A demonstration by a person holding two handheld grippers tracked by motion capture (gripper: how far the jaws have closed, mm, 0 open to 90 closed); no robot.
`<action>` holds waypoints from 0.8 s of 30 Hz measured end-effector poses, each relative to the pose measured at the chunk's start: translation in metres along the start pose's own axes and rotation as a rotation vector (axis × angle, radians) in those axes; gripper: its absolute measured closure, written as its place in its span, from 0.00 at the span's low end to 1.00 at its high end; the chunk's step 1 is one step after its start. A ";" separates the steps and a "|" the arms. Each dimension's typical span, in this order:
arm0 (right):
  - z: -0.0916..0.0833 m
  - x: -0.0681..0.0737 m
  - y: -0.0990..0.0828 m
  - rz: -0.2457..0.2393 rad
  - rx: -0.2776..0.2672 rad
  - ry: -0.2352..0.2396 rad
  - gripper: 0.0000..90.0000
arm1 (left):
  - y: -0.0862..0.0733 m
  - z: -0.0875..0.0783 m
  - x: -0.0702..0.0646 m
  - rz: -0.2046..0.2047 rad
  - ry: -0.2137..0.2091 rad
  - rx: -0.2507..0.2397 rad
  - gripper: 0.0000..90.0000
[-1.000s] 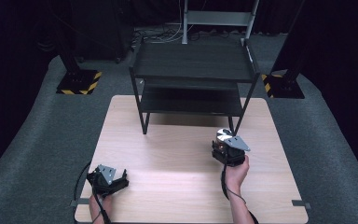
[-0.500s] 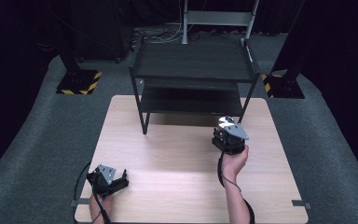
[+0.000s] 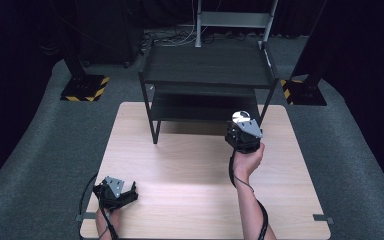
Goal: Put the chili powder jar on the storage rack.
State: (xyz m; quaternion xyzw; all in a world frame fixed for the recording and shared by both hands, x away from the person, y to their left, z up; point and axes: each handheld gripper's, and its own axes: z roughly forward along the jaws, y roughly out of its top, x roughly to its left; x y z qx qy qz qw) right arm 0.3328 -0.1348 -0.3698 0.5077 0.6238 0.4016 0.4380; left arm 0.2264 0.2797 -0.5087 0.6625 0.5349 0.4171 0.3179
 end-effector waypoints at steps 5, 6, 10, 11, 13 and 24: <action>0.003 -0.001 0.010 0.007 -0.016 -0.011 0.34 | 0.000 0.000 0.000 0.001 0.000 0.000 0.02; 0.004 -0.002 0.013 0.010 -0.021 -0.015 0.34 | 0.000 0.000 0.000 0.001 -0.001 0.000 0.02; 0.007 -0.003 0.019 0.017 -0.026 -0.023 0.34 | 0.000 0.000 0.000 0.001 -0.001 0.000 0.02; 0.008 -0.003 0.021 0.020 -0.028 -0.029 0.34 | 0.000 0.000 0.000 0.001 0.000 0.001 0.02; 0.010 -0.002 0.023 0.024 -0.035 -0.039 0.34 | 0.000 0.000 0.000 0.001 -0.001 0.001 0.02; 0.029 0.004 0.039 0.056 -0.038 -0.067 0.34 | 0.000 -0.001 0.000 0.000 -0.001 0.002 0.02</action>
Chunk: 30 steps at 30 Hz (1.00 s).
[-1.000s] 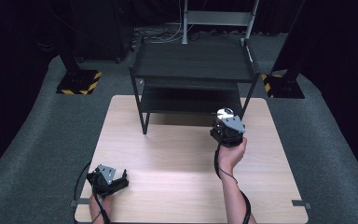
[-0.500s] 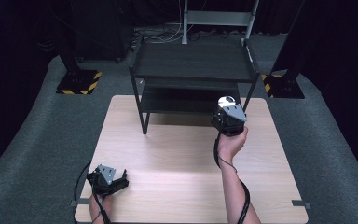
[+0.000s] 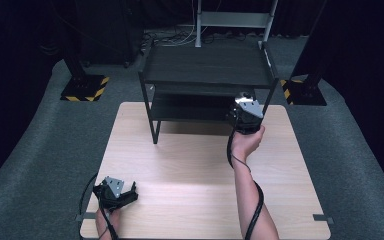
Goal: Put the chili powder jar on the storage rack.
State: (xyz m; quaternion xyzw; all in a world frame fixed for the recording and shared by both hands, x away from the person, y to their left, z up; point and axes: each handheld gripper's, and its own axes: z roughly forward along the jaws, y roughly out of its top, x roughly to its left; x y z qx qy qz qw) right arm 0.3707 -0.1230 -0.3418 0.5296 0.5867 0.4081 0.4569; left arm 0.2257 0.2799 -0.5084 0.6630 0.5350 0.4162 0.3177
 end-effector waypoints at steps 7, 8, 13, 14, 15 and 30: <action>0.014 0.004 0.000 0.025 0.018 -0.029 0.34 | 0.000 0.000 0.000 -0.001 -0.002 0.000 0.02; 0.016 0.004 0.000 0.032 0.019 -0.033 0.34 | 0.000 0.000 0.000 -0.001 -0.002 0.000 0.02; 0.025 0.005 -0.004 0.045 0.011 -0.049 0.34 | 0.000 0.000 0.000 -0.002 -0.003 0.000 0.02; 0.026 0.005 -0.004 0.045 0.009 -0.050 0.34 | 0.000 0.000 0.000 -0.002 -0.003 0.000 0.02; 0.027 0.005 -0.004 0.052 0.012 -0.051 0.34 | 0.000 0.000 0.001 -0.002 -0.003 0.000 0.02; 0.047 0.001 0.010 0.070 0.027 -0.057 0.34 | 0.000 0.000 0.001 -0.004 -0.005 0.001 0.02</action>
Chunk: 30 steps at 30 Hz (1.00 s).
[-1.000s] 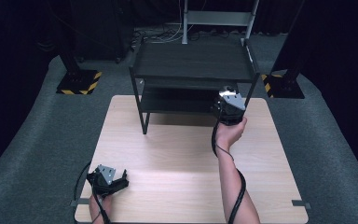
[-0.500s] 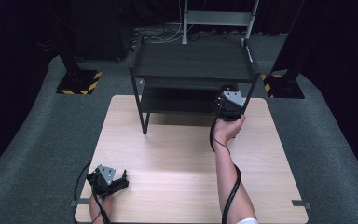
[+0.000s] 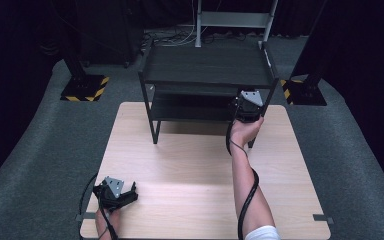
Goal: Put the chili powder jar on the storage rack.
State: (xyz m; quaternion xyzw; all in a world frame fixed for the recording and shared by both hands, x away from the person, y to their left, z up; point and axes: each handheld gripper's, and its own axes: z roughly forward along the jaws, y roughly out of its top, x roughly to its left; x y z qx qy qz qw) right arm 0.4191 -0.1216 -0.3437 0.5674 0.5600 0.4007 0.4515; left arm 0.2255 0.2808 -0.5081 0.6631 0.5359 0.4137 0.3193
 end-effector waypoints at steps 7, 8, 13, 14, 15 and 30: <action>0.012 0.001 0.002 0.012 0.049 0.014 0.34 | 0.000 0.000 0.000 0.000 0.000 0.000 0.02; 0.014 0.001 0.002 0.003 0.058 0.015 0.34 | 0.000 0.000 0.000 0.000 -0.001 0.000 0.02; 0.017 0.000 -0.005 0.041 0.045 0.014 0.34 | 0.000 0.000 0.000 0.002 -0.002 0.000 0.02; 0.018 0.000 -0.007 0.054 0.040 0.015 0.34 | 0.000 0.000 0.000 0.001 -0.002 0.000 0.02; 0.017 0.000 -0.009 0.050 0.034 0.013 0.34 | 0.000 0.000 0.000 0.002 -0.002 0.000 0.02; 0.018 0.002 -0.012 0.042 0.026 0.006 0.34 | 0.000 0.000 0.000 0.004 -0.001 -0.001 0.02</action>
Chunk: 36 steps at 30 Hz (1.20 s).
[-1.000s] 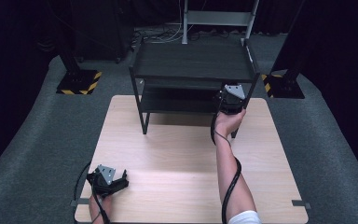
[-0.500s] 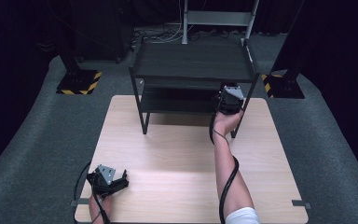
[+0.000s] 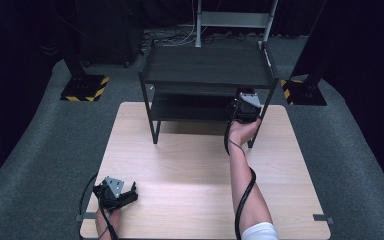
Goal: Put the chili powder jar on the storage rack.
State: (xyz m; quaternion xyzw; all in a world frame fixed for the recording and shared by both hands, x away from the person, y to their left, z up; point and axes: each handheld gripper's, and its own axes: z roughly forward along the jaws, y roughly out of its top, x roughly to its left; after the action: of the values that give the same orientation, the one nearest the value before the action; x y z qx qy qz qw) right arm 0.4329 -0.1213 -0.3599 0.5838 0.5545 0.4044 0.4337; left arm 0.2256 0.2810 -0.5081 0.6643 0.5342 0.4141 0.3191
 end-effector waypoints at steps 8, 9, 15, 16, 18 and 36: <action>0.001 0.000 -0.009 -0.046 -0.030 0.056 0.00 | 0.000 0.000 0.000 0.000 0.000 0.000 0.02; -0.001 0.001 -0.011 -0.045 -0.042 0.050 0.00 | 0.000 0.000 0.000 0.000 0.000 -0.001 0.02; -0.014 0.004 -0.012 -0.044 -0.056 0.036 0.00 | 0.000 0.000 0.000 -0.001 -0.001 0.000 0.02; -0.016 0.004 -0.013 -0.046 -0.058 0.032 0.00 | 0.000 0.000 0.000 -0.002 -0.001 0.000 0.02; -0.021 0.006 -0.015 -0.045 -0.056 0.033 0.00 | 0.000 0.000 0.000 0.000 0.000 -0.001 0.02; -0.078 -0.019 -0.043 -0.070 -0.061 0.042 0.00 | 0.001 0.001 0.001 -0.004 -0.003 0.000 0.02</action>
State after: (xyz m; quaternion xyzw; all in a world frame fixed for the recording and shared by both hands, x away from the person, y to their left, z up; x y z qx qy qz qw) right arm 0.3449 -0.1349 -0.3780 0.5419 0.5711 0.4176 0.4536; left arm 0.2269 0.2814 -0.5081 0.6638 0.5350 0.4124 0.3210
